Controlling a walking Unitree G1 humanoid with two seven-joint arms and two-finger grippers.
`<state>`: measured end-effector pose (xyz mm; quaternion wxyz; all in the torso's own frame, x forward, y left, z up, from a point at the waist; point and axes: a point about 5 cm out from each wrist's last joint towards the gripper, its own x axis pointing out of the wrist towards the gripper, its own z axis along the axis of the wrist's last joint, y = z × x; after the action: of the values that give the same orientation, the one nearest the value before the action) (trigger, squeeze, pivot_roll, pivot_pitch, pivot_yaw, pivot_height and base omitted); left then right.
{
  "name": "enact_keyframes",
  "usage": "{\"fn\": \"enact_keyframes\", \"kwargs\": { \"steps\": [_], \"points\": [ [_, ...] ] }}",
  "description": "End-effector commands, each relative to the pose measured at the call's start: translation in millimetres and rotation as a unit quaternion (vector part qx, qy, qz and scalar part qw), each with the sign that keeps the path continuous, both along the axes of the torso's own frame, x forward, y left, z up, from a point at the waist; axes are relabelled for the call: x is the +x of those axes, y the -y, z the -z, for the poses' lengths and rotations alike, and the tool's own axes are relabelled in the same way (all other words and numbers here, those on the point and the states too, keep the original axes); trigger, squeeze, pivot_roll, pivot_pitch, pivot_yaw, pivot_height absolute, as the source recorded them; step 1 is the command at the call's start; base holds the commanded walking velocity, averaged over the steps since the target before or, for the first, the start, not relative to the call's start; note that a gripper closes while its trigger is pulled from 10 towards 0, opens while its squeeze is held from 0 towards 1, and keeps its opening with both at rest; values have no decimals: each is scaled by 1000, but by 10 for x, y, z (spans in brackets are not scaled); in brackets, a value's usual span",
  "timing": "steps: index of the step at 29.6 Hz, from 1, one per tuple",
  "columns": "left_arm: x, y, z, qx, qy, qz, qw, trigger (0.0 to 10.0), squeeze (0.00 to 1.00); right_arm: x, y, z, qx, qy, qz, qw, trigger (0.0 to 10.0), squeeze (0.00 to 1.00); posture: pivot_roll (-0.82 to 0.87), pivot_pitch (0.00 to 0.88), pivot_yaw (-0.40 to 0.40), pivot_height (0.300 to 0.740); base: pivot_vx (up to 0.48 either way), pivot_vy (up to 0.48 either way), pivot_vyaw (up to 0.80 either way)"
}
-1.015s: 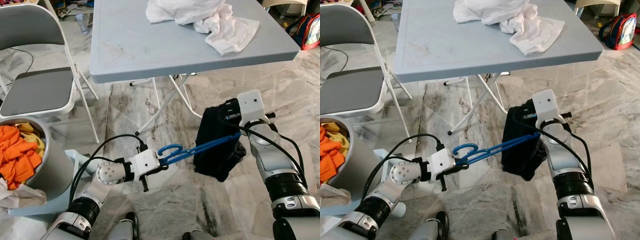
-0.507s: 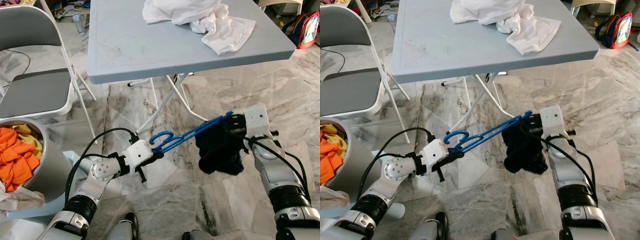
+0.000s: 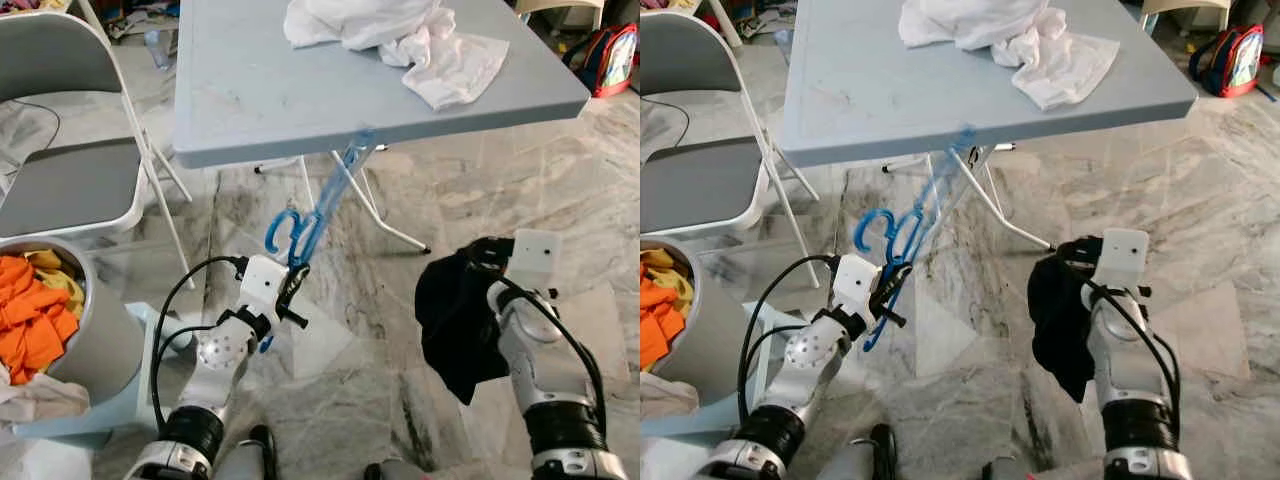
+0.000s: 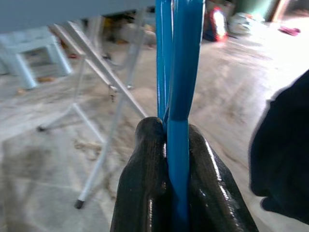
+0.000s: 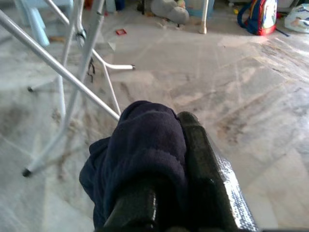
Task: Hang hanger
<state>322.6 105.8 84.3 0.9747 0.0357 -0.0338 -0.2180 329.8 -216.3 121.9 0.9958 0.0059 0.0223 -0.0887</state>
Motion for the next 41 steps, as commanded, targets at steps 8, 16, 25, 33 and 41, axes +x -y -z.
{"fn": "enact_keyframes", "kwargs": {
  "steps": [8, 16, 25, 33, 41],
  "points": [
    [-26, -207, -231, -43, 47, -104, 992, 10000, 0, -175, -434, -430, -1, 130, -60, 990, 10000, 0, 8, 208, 10, 740, 0, 0, 0],
    [-22, -307, -341, -71, 45, -129, 988, 10000, 0, -203, -475, -554, -3, 157, -58, 986, 10000, 0, 19, 198, 21, 740, 0, 0, 0],
    [8, -263, -433, -75, 47, -115, 989, 10000, 0, -211, -459, -585, -7, 166, -54, 985, 10000, 0, 26, 182, 29, 740, 343, 0, 0],
    [74, -224, -547, -78, 61, -107, 989, 10000, 0, -179, -457, -640, -12, 177, -53, 983, 10000, 0, 26, 176, 31, 740, 457, 0, 0],
    [89, -216, -591, -86, 61, -108, 989, 10000, 0, -142, -444, -721, -16, 190, -49, 980, 10000, 0, 26, 181, 31, 740, 470, 0, 0]
  ]
}}
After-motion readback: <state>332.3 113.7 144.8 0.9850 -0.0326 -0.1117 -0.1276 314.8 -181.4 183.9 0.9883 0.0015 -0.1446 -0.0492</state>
